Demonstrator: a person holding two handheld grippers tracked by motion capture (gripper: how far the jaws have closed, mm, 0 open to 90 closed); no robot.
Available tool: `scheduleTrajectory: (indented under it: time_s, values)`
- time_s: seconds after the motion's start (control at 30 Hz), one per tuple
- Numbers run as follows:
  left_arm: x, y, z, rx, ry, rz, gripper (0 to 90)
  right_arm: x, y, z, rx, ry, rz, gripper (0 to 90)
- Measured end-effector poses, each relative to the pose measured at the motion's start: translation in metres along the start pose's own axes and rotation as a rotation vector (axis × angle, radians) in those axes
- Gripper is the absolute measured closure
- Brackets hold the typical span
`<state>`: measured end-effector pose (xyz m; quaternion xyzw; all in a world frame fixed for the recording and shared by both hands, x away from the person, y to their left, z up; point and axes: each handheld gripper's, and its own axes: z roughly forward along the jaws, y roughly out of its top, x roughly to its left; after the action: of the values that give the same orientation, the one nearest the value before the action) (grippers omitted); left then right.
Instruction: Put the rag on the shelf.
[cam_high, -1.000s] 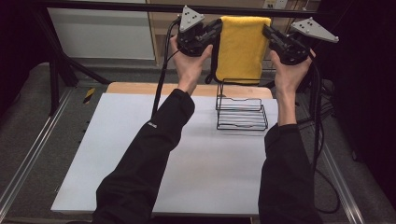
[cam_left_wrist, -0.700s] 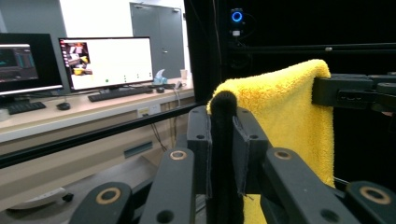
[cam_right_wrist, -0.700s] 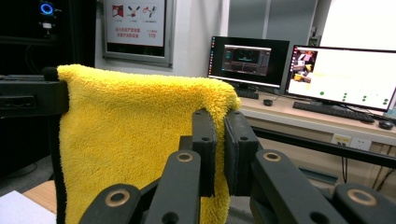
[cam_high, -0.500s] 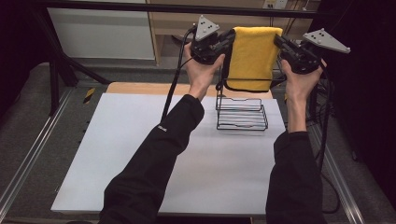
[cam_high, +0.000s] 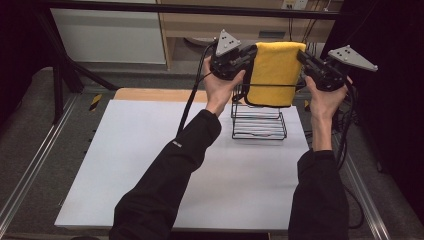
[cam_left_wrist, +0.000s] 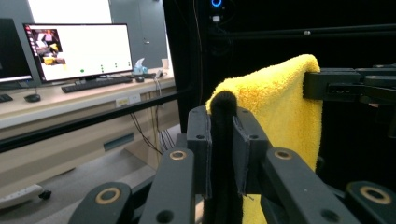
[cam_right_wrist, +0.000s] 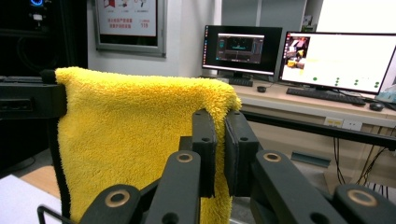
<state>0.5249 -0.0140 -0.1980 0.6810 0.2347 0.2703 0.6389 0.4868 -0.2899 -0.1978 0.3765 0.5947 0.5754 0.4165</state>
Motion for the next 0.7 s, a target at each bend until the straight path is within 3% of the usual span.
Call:
scheduleTrajectory:
  time_s: [0.23, 0.7]
  values:
    - [-0.001, -0.012, -0.005, 0.029, -0.028, 0.002, 78.2, 0.002, -0.013, -0.004, 0.023, 0.013, -0.004, 84.2]
    - [-0.016, -0.017, -0.018, 0.056, -0.076, 0.037, 78.0, 0.007, -0.021, -0.027, 0.038, 0.033, -0.028, 83.9]
